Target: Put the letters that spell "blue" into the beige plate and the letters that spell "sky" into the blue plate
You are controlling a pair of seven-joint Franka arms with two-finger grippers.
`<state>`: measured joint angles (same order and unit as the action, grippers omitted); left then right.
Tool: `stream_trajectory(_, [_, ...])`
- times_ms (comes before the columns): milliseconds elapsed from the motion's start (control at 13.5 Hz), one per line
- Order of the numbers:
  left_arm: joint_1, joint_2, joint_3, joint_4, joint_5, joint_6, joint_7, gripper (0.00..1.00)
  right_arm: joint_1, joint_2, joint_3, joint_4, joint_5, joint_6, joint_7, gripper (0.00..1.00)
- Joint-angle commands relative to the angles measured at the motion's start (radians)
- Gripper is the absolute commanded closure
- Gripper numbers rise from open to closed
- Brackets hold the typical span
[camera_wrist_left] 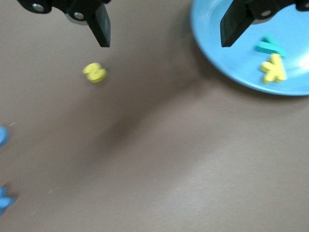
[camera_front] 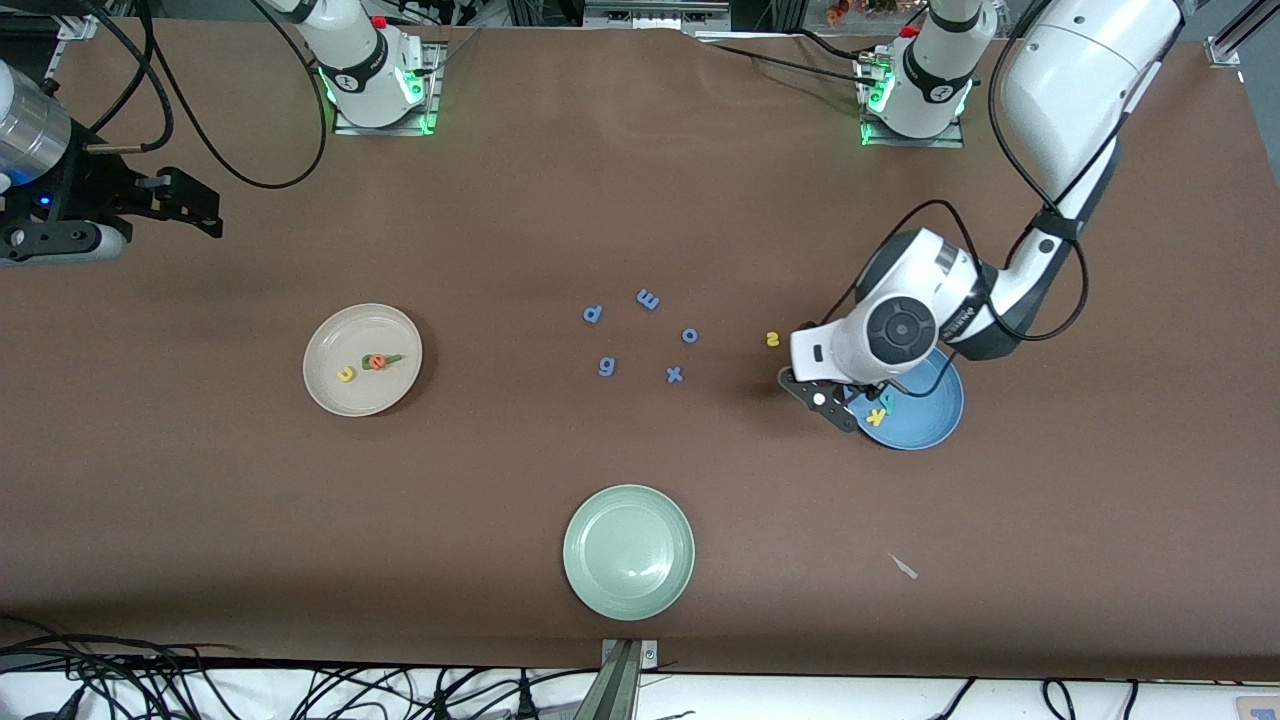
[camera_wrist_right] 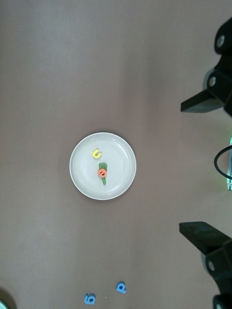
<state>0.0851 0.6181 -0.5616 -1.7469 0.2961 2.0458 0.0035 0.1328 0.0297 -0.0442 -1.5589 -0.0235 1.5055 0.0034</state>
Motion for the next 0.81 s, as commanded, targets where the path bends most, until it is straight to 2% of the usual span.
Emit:
stream_trajectory(0, [-0.019,-0.018,-0.024,-0.040,-0.023,-0.007,-0.202,0.00,-0.004,-0.004,-0.002,0.005,0.010,-0.011,-0.014,0.00])
stream_trajectory(222, [-0.021,-0.018,-0.044,-0.078,-0.020,0.019,-0.409,0.02,-0.004,-0.004,-0.002,0.005,0.010,-0.011,-0.014,0.00])
stream_trajectory(370, [-0.034,-0.024,-0.047,-0.153,-0.005,0.139,-0.534,0.05,-0.004,-0.004,-0.002,0.005,0.010,-0.011,-0.014,0.00])
stream_trajectory(593, [-0.036,-0.017,-0.047,-0.169,0.083,0.174,-0.595,0.10,-0.004,-0.004,-0.002,0.005,0.010,-0.011,-0.014,0.00])
stream_trajectory(741, [-0.054,-0.012,-0.046,-0.171,0.098,0.174,-0.643,0.13,-0.004,-0.004,-0.002,0.005,0.010,-0.011,-0.014,0.00])
